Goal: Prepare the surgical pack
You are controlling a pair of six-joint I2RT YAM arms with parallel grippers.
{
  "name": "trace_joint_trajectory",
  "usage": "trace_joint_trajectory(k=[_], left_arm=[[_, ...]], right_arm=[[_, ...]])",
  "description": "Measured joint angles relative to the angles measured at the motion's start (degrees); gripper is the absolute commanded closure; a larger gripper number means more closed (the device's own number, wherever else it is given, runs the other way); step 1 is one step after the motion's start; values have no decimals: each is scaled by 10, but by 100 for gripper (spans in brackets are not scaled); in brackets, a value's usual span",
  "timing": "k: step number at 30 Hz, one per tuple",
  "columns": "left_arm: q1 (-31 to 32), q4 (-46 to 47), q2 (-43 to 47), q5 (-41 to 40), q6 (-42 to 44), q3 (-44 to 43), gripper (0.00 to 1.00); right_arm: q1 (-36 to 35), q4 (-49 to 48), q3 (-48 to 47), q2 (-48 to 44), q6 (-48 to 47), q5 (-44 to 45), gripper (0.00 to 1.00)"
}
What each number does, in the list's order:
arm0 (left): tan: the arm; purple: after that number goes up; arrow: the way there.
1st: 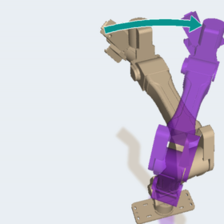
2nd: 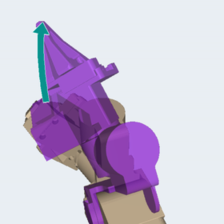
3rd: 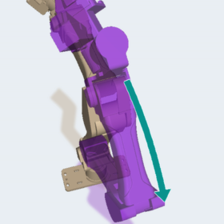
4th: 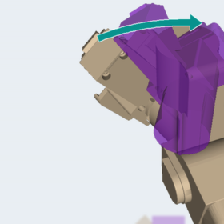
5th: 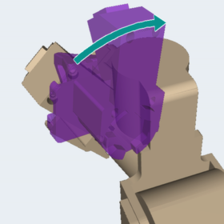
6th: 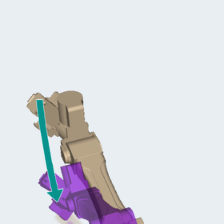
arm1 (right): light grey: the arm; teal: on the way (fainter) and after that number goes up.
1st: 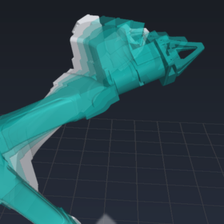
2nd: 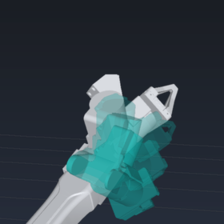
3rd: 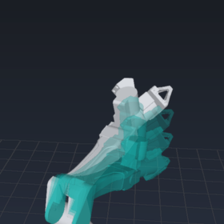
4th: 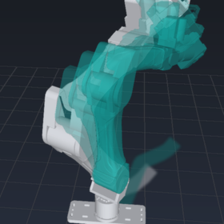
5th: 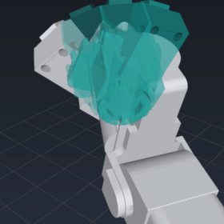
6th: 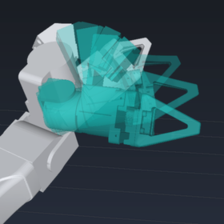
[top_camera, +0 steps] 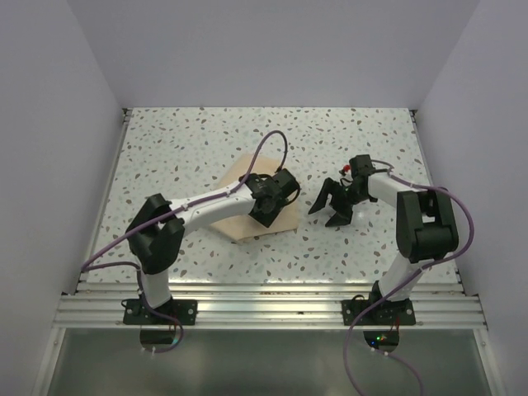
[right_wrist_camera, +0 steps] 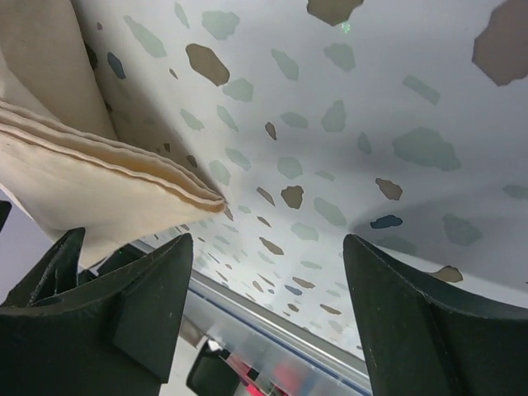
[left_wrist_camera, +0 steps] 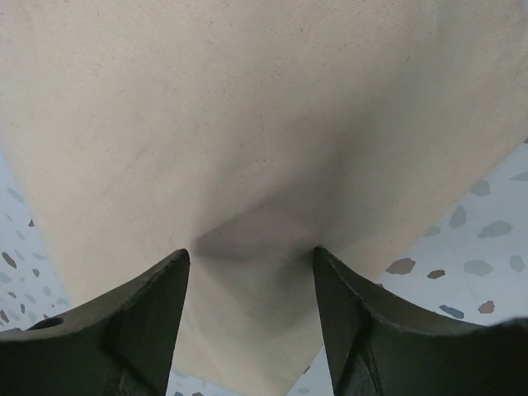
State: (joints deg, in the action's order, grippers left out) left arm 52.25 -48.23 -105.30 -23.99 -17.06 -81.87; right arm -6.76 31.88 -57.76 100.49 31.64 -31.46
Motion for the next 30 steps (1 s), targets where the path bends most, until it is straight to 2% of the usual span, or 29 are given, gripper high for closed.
trace_joint_trajectory(k=[7,15,16,24,30], left_arm=[[0,-2,-12,-9,2,-3,41],[-1,-2,-21,-8,2,-7,64],[-1,-2,-21,-8,3,-7,70],[-10,-2,-28,-7,18,-11,98],[-14,-6,-34,-3,29,-17,100]], right_arm=[[0,0,12,-16,-3,0,23],[-10,0,12,-24,-3,0,23],[-12,0,12,-24,-3,0,23],[-57,-4,2,-24,12,-5,23],[-97,-30,-15,-24,54,-23,24]])
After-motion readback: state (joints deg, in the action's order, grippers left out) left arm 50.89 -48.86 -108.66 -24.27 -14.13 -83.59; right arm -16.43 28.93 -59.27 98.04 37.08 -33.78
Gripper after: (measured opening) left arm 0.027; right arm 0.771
